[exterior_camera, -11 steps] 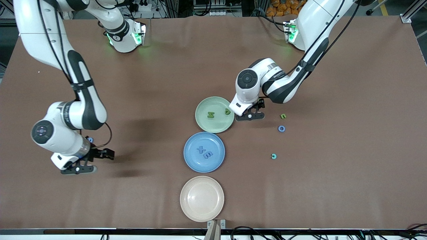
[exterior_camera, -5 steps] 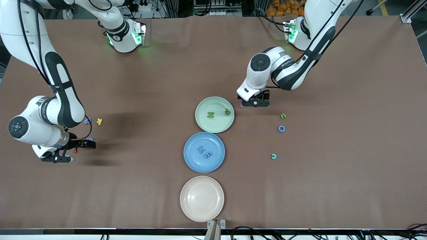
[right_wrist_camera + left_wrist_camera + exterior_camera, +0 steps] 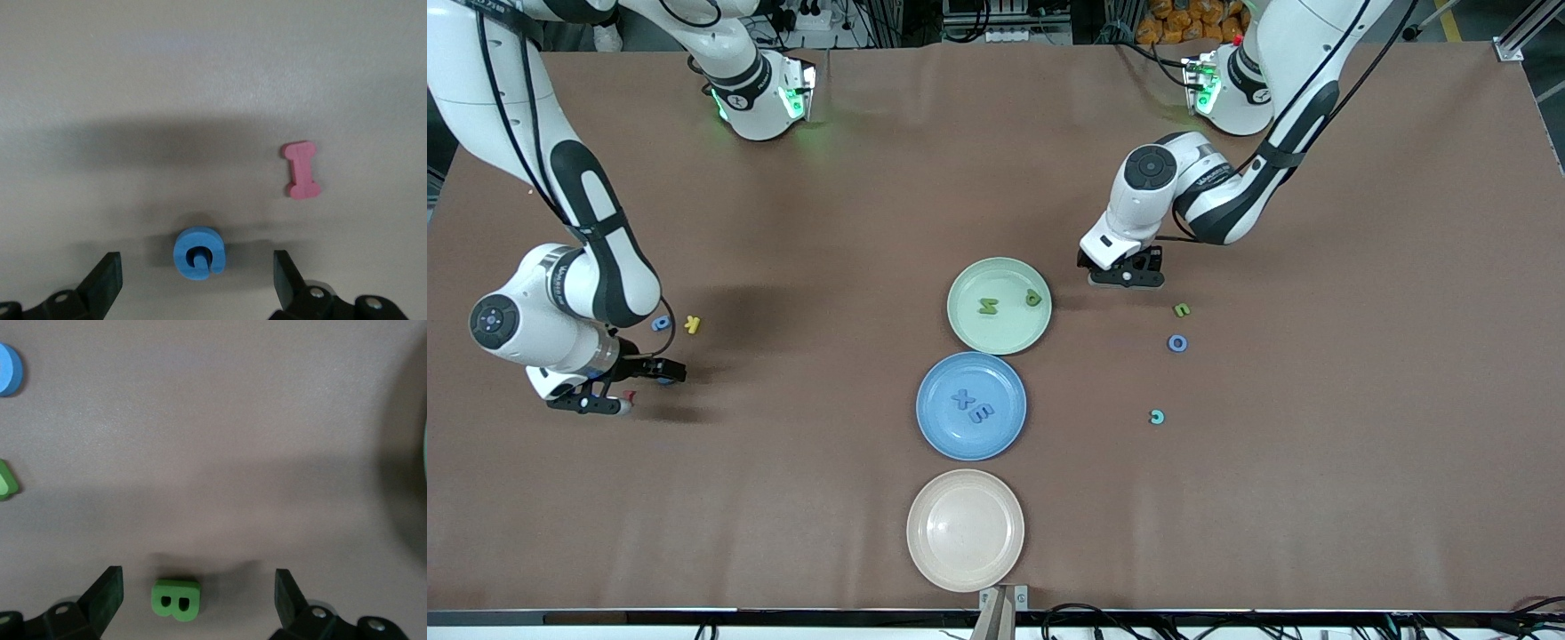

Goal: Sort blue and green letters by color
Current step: 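Grasp the blue G with the right gripper while the left gripper grasps green B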

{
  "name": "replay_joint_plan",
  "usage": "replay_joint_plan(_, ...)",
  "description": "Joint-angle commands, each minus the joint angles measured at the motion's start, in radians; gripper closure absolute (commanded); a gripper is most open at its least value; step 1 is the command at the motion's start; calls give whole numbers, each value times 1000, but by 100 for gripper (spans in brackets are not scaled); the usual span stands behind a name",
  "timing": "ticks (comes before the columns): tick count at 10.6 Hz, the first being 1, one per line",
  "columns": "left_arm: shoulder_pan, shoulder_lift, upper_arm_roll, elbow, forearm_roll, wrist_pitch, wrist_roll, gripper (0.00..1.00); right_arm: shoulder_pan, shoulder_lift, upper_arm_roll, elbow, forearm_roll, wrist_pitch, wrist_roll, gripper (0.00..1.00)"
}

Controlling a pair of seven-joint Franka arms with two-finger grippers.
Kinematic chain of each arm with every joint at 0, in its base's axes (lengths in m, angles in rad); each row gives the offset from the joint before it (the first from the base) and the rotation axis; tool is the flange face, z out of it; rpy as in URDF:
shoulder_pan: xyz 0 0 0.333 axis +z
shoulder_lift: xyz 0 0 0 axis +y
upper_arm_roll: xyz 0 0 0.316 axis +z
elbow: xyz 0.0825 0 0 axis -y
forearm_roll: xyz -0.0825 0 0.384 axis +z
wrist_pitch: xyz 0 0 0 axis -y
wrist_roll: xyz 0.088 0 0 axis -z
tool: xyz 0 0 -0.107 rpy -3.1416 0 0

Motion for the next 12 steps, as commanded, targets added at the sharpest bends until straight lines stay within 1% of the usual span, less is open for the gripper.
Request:
replay_joint_plan(1,30,-2,-14,-25,45,40,7,0,-16,-27,18,-65,29,70,3,14)
replay_joint_plan(2,31,1,-14,-38,51,46,7,0,-15,-21,18,-70,29,76,-5,50)
replay_joint_plan(3,31,0,-14,-44,51,52,6,0,-15,-19,18,-73,27,76,-10,78)
replay_joint_plan(4,31,0,-14,-47,49,52,6,0,-11,-17,18,-73,29,76,-10,96)
replay_joint_plan(5,33,0,-14,-48,51,52,6,0,-8,-19,18,-72,27,66,-10,100)
replay_joint_plan(7,33,0,-14,-61,51,52,6,0,2,-30,24,-59,26,62,-8,100)
replay_joint_plan(9,33,1,-14,-61,51,52,6,0,18,-43,45,-23,29,41,30,100)
replay_joint_plan(12,45,10,-12,-61,80,52,6,0,65,-43,94,30,29,6,227,100)
